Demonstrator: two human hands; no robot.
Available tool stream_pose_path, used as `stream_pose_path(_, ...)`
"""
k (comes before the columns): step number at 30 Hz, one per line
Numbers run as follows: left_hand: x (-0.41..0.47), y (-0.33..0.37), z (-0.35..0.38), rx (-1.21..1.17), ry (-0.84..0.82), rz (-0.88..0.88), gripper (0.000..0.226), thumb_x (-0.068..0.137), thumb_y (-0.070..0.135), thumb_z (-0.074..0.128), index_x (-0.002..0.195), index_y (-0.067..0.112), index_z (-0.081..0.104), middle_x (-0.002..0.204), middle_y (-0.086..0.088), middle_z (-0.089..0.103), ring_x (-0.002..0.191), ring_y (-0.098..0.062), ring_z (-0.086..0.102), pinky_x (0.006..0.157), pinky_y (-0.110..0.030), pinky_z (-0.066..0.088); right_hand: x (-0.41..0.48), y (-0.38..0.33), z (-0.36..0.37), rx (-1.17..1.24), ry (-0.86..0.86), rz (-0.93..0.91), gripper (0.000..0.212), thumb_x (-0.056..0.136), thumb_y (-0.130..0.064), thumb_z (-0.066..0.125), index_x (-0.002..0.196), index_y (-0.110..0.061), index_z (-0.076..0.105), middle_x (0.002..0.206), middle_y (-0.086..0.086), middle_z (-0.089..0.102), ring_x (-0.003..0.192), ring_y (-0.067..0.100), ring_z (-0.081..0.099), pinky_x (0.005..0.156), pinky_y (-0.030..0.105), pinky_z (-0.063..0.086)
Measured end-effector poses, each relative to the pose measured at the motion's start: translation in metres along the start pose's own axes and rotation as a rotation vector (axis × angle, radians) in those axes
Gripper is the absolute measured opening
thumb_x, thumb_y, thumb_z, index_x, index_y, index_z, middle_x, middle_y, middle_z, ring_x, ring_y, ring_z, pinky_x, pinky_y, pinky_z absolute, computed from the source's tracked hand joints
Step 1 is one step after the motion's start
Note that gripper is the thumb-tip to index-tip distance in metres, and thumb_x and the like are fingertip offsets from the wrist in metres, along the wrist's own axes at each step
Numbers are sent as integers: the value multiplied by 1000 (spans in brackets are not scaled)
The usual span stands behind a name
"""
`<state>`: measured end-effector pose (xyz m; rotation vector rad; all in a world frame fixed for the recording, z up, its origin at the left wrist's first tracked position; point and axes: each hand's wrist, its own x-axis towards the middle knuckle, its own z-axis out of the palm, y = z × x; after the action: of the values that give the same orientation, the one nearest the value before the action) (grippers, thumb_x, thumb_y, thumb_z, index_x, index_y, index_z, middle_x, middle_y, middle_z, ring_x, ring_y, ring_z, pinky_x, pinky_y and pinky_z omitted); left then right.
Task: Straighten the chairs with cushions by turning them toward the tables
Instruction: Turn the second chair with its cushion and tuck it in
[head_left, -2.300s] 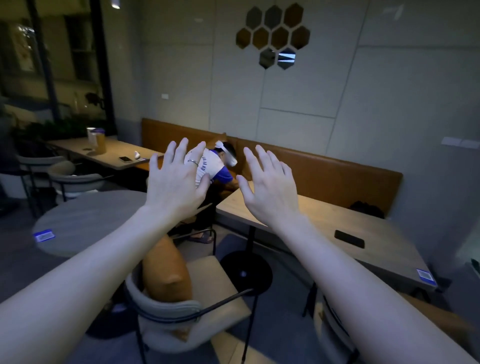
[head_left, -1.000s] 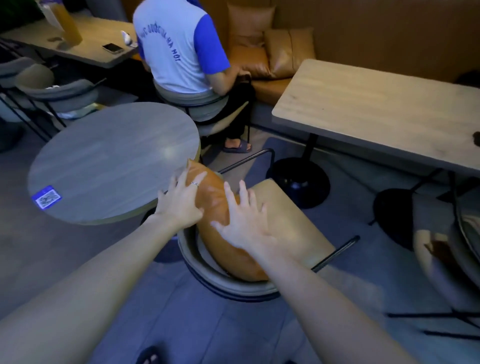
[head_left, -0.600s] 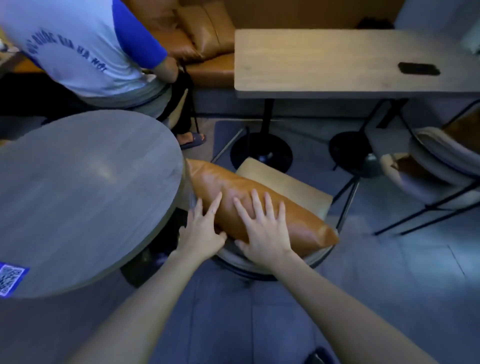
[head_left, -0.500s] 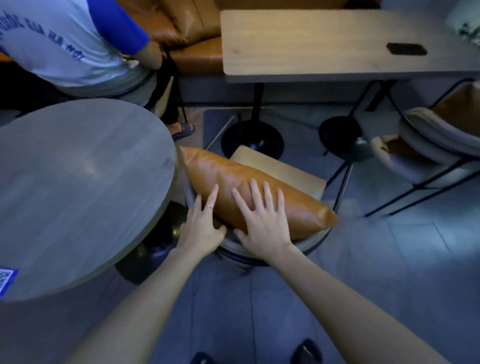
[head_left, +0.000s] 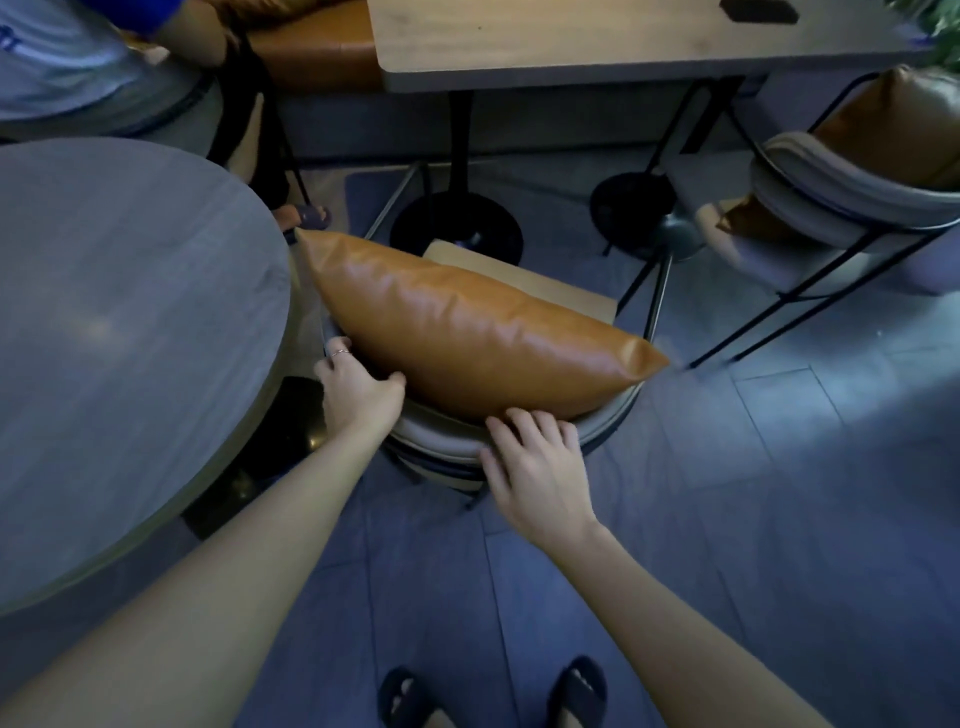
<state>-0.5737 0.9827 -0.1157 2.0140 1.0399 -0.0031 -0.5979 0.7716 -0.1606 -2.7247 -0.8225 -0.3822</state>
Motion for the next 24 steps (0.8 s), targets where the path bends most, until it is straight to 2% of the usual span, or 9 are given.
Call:
stream_pose_path(3,7,1,4,-104,15,-137,87,87,17,67,157,18,15,154,-19,33,129,-43,47,100,-46,44,-9,9,0,87,60,342,20,90,-29,67,96,-9,69,96,11,65,89,39,60,73,45,42)
stream_pose_path(5,11,0,6,-119,22,-179,91,87,14,65,159,19,10,153,-21,39,130,-43,48,102,-46,45,-12,13,0,155,58,560,28,86,-29,75,100,-9,62,98,13,60,92,41,57,73,46,41)
stream_pose_path(9,15,-1,4,-23,29,-188,88,90,12,60,161,19,8,148,-21,47,126,-42,52,98,-47,49,-6,14,-4,445,68,968,75,80,-37,86,138,-10,47,129,16,48,118,41,50,89,52,44)
stream_pose_path(12,11,-6,3,61,51,-125,86,89,13,63,159,20,13,140,-21,54,121,-42,56,84,-44,48,-4,12,-3,909,80,1285,102,83,-36,85,161,-22,20,158,12,28,138,37,42,99,46,42)
stream_pose_path(13,10,-8,3,67,53,-108,86,89,13,63,159,20,14,138,-22,55,119,-42,57,83,-44,48,-3,10,-1,1065,57,1365,111,81,-40,85,163,-28,12,165,8,23,143,36,40,106,49,42)
stream_pose_path(15,9,-11,4,50,52,-94,87,88,13,64,159,23,14,137,-21,56,118,-42,57,85,-44,49,1,2,5,1253,-33,1430,131,66,-54,86,162,-44,-2,170,0,23,147,35,39,113,59,41)
stream_pose_path(17,9,-12,5,20,47,-98,89,87,13,63,159,24,12,138,-21,56,119,-42,57,89,-43,49,6,-3,12,1274,-108,1424,145,53,-59,86,160,-49,-11,168,-1,27,144,35,42,110,63,44)
stream_pose_path(22,11,-13,5,-28,59,-103,88,83,8,61,158,25,18,137,-22,56,121,-43,56,93,-42,47,10,1,16,1301,-69,1406,139,49,-44,82,156,-55,-6,157,4,39,129,34,56,92,59,59)
stream_pose_path(24,11,-12,7,-28,66,-107,88,82,8,62,157,24,19,137,-22,56,122,-43,55,95,-44,48,9,4,19,1297,-72,1404,137,49,-43,81,155,-57,-4,158,5,37,130,35,55,93,59,59)
